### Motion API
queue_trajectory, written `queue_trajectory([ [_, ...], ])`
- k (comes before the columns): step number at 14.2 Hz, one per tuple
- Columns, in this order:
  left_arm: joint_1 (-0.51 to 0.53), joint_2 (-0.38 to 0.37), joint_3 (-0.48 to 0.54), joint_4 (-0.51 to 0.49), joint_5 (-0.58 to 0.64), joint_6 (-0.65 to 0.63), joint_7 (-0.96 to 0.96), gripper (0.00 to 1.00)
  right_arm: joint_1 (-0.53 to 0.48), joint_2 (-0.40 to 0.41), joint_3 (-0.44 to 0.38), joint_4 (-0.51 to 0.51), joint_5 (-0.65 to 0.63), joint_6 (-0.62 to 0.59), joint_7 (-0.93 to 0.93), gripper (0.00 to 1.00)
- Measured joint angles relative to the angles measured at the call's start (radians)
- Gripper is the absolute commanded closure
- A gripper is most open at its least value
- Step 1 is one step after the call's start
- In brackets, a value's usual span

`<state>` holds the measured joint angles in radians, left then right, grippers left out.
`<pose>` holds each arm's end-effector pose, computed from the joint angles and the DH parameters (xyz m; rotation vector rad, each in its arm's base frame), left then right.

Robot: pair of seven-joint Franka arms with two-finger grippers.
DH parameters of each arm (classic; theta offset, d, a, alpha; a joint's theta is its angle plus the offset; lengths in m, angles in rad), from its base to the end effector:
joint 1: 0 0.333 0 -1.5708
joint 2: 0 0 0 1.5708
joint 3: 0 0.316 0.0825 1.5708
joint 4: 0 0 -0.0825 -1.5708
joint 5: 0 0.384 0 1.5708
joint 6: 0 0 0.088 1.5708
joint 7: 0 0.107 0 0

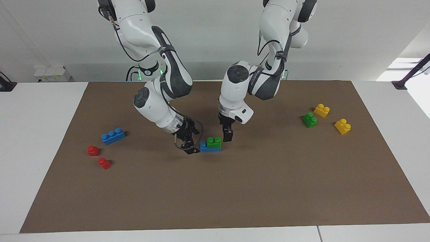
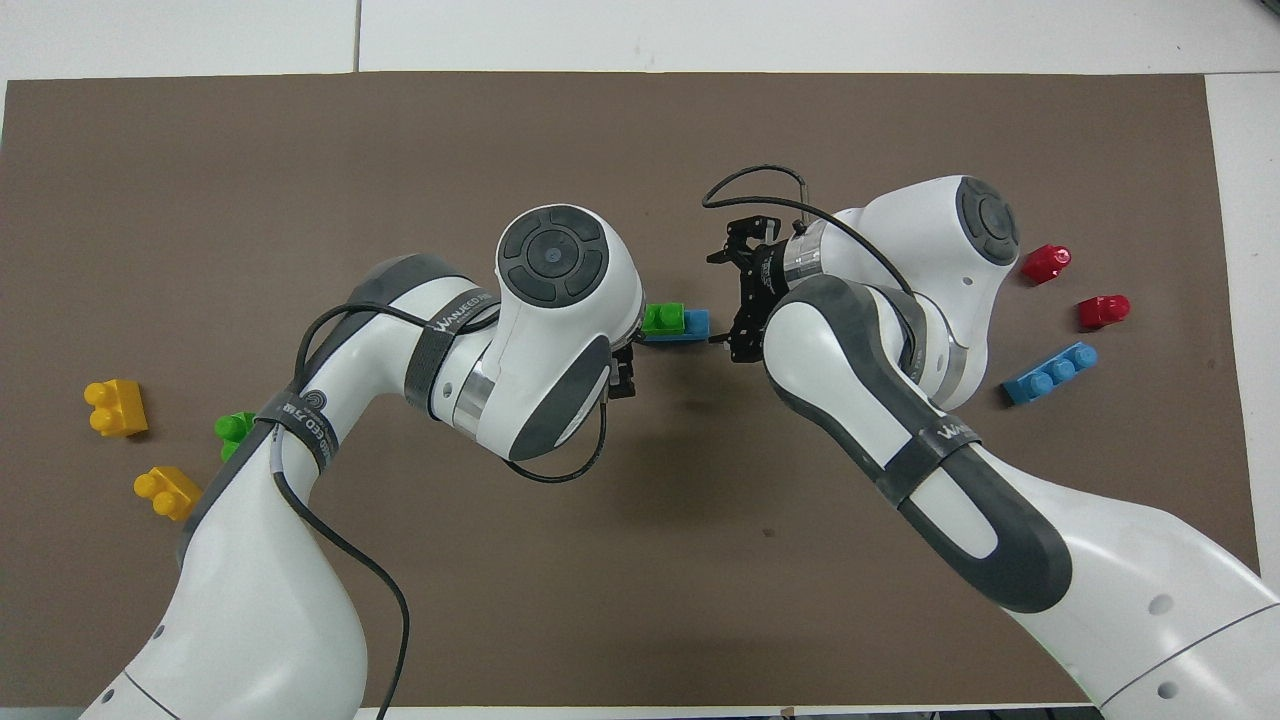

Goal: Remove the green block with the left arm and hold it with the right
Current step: 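Grasp the green block with the left gripper while the right gripper grasps blue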

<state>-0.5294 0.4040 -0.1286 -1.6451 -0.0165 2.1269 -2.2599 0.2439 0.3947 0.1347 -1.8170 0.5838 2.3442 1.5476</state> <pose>0.5394 -0.4055 0.3898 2.1024 2.2136 -0.0839 0.6106 0.2443 0.3396 -1.9246 1.9242 0.4632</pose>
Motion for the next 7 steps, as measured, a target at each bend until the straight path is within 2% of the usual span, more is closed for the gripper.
queue_trajectory([
  [7, -0.001, 0.061, 0.005, 0.063, 0.017, 0.004, -0.064, 0.0, 0.021, 0.009, 0.0, -0.053, 0.001, 0.082, 0.0, 0.01],
])
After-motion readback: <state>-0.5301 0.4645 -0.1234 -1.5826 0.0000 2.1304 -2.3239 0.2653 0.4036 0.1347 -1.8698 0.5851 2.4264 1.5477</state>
